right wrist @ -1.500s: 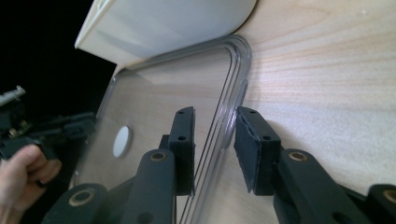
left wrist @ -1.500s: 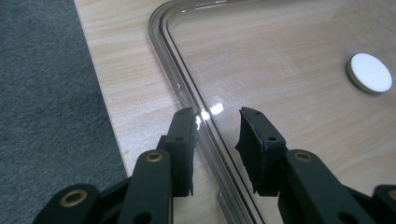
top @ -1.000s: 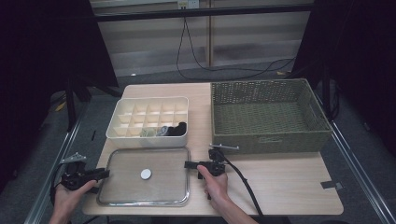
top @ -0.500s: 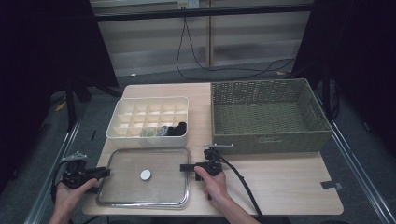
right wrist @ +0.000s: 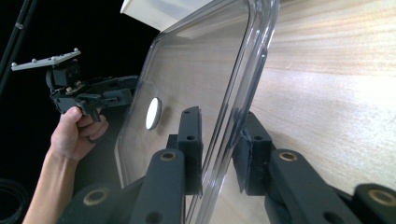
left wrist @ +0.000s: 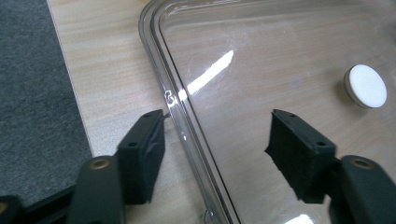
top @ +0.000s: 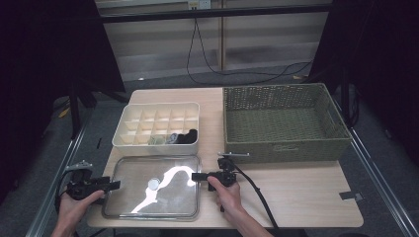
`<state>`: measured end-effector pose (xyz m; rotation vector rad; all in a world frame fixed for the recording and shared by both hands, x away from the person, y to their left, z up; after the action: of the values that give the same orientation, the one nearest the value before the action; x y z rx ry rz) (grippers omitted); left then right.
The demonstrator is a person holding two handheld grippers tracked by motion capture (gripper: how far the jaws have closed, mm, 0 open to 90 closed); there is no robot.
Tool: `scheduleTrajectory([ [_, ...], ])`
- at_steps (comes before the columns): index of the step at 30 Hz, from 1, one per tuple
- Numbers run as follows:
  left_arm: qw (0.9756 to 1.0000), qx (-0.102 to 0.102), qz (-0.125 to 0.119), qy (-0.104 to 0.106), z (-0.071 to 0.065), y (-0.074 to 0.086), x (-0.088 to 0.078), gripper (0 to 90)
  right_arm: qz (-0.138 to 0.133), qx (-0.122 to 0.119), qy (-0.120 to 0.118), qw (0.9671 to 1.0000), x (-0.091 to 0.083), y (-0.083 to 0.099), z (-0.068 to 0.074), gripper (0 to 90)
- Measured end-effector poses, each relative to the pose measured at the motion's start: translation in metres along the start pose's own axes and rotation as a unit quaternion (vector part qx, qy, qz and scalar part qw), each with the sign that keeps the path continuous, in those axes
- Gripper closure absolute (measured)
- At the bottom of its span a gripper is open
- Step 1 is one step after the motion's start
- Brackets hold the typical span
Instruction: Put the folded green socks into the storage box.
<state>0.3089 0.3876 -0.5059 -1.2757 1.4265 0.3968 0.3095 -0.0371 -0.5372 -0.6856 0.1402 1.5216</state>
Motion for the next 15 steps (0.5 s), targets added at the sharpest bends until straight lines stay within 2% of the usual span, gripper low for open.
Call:
scheduleTrajectory([
  [4, 0.9998, -0.005, 0.003, 0.017, 0.0010, 0.0036, -0.0024, 31.6, -0.005, -0.014, -0.008, 0.9999, -0.0021, 0.0010, 0.0019, 76.0],
  [8, 0.9998, -0.001, 0.010, 0.019, -0.0025, 0.0059, -0.0032, 30.2, -0.013, -0.033, -0.008, 0.9994, -0.0030, 0.0011, 0.0034, 76.4],
  [11, 0.9993, 0.003, 0.015, 0.033, -0.0047, 0.0068, -0.0030, 30.0, -0.013, -0.036, -0.008, 0.9992, -0.0034, 0.0013, 0.0046, 76.5],
  [15, 0.9986, -0.002, 0.011, 0.051, -0.0066, 0.0076, -0.0018, 31.3, -0.012, -0.042, -0.007, 0.9990, -0.0045, 0.0014, 0.0059, 76.5],
])
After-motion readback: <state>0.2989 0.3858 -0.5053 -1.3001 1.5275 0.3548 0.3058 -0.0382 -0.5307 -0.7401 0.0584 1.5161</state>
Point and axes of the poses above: each handheld gripper's, and its own axes: x roughly forward along the jaws, y roughly out of its underside, z roughly to its left, the point moved 2 cm from there along x, roughly forward along the jaws, and after that the axes turned 15 degrees about z, right-handed, at the moved point
